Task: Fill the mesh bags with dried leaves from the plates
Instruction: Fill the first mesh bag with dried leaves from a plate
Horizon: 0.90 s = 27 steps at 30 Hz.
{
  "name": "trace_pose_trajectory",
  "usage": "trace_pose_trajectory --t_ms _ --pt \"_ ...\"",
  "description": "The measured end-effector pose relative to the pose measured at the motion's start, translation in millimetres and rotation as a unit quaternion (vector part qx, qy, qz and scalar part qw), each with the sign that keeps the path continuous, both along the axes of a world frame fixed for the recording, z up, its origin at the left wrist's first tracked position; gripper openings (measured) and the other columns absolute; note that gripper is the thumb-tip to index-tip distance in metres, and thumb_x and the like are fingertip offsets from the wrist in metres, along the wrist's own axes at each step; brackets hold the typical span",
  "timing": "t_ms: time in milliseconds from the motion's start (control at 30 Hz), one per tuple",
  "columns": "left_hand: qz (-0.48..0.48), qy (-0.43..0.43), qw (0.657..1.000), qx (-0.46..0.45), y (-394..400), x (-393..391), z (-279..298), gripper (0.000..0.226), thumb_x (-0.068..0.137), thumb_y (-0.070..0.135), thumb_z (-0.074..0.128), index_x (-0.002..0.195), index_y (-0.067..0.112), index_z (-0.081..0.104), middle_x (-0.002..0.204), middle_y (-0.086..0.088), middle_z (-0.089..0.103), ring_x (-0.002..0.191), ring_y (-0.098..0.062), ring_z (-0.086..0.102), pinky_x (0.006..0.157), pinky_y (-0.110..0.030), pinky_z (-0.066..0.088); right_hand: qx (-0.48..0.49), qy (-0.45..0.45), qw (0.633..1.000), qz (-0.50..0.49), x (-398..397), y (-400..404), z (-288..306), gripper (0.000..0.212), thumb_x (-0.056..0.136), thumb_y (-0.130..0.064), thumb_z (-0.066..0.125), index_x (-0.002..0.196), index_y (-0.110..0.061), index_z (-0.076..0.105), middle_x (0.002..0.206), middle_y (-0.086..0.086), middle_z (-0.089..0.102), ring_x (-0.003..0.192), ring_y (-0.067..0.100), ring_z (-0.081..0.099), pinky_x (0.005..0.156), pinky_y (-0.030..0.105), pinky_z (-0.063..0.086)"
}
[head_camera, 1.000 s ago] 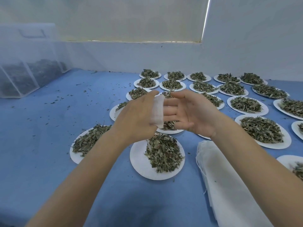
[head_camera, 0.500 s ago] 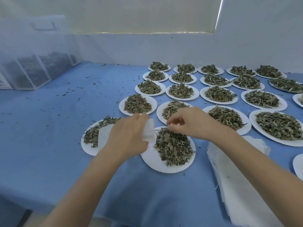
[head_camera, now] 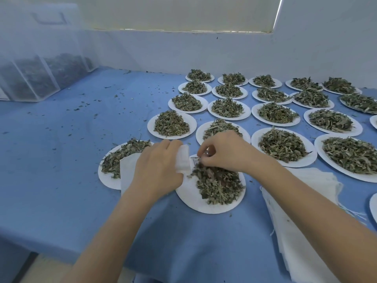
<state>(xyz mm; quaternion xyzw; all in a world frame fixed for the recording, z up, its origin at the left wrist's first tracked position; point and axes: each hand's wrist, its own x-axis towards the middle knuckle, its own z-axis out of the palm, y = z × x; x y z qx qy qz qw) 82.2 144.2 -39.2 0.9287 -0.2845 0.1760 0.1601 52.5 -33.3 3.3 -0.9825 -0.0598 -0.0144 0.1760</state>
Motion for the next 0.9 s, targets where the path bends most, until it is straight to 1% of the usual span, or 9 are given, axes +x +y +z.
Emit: trace_pose_trajectory --t_ms 67,300,400,467,533,633,700,833,900 --pt "0.005 0.011 1.0 -0.009 0.4 0.6 -0.1 0.049 0.064 0.016 0.066 0.112 0.018 0.054 0.101 0.001 0.058 0.091 -0.026 0.054 0.072 -0.032 0.037 0.065 -0.005 0.998 -0.007 -2.3 -5.5 6.1 0.012 0.082 -0.026 0.064 0.091 -0.03 0.071 0.08 -0.01 0.067 0.066 0.0 0.059 0.062 0.009 0.046" --pt "0.001 0.078 0.995 -0.064 1.2 0.2 4.8 0.047 0.071 0.02 0.065 0.115 0.024 0.05 0.102 0.005 0.057 0.092 -0.023 0.052 0.068 -0.028 0.032 0.353 -0.044 0.934 -0.035 -8.3 -16.4 13.2 0.012 0.084 -0.011 0.068 0.088 -0.022 0.069 0.063 -0.002 0.069 0.051 0.011 0.062 0.063 0.023 0.054" --pt "0.001 0.118 0.988 -0.101 -4.9 -1.5 7.1 0.046 0.073 0.025 0.065 0.115 0.026 0.048 0.097 0.01 0.049 0.089 -0.019 0.049 0.069 -0.028 0.034 0.422 -0.063 0.903 -0.047 -10.0 -10.8 5.8 0.012 0.083 -0.009 0.069 0.089 -0.02 0.068 0.063 0.0 0.07 0.05 0.012 0.062 0.058 0.02 0.052" --pt "0.003 0.139 0.981 -0.137 -8.8 -3.0 8.5 0.043 0.072 0.025 0.065 0.112 0.027 0.049 0.093 0.013 0.049 0.087 -0.017 0.049 0.07 -0.031 0.039 0.448 -0.062 0.89 -0.048 -11.5 -4.1 -1.8 0.012 0.082 -0.01 0.071 0.09 -0.018 0.066 0.067 0.002 0.071 0.054 0.015 0.065 0.061 0.025 0.055" --pt "0.003 0.154 0.973 -0.173 -11.3 -4.7 9.4 0.039 0.071 0.025 0.064 0.107 0.03 0.05 0.087 0.014 0.054 0.083 -0.016 0.053 0.068 -0.034 0.046 0.452 -0.062 0.888 -0.054 -12.8 3.6 -9.4 0.017 0.078 -0.015 0.075 0.088 -0.019 0.062 0.07 0.002 0.072 0.058 0.017 0.066 0.066 0.03 0.057" --pt "-0.001 0.154 0.971 -0.185 -13.6 -6.9 9.9 0.038 0.069 0.024 0.065 0.103 0.033 0.049 0.082 0.014 0.055 0.081 -0.015 0.055 0.064 -0.033 0.047 0.373 -0.106 0.92 -0.051 -13.5 10.1 -14.0 0.022 0.073 -0.02 0.078 0.075 -0.025 0.057 0.063 -0.008 0.07 0.054 0.002 0.062 0.063 0.011 0.048" --pt "0.0 0.13 0.979 -0.158 -15.0 -7.3 9.0 0.044 0.07 0.024 0.066 0.111 0.028 0.05 0.092 0.012 0.057 0.087 -0.019 0.056 0.068 -0.034 0.047 0.289 -0.118 0.95 -0.018 -14.5 13.0 -10.5 0.016 0.075 -0.018 0.076 0.07 -0.025 0.063 0.06 -0.011 0.065 0.052 -0.004 0.056 0.058 0.005 0.039" --pt "-0.004 0.096 0.985 -0.146 -15.3 -7.9 7.7 0.045 0.071 0.028 0.067 0.113 0.023 0.051 0.102 0.006 0.06 0.09 -0.021 0.056 0.071 -0.032 0.044 0.173 -0.067 0.982 0.038 -13.5 13.9 -5.3 0.029 0.092 -0.02 0.055 0.069 -0.005 0.063 0.051 0.003 0.049 0.049 0.01 0.038 0.054 0.023 0.031" --pt "-0.007 0.093 0.986 -0.136 -14.5 -9.1 7.1 0.044 0.07 0.031 0.067 0.11 0.022 0.051 0.099 0.006 0.059 0.088 -0.019 0.054 0.069 -0.03 0.041 0.221 0.012 0.972 0.072 -16.6 11.8 0.6 0.016 0.09 -0.015 0.055 0.085 -0.018 0.07 0.068 -0.005 0.066 0.062 0.007 0.057 0.068 0.027 0.045"
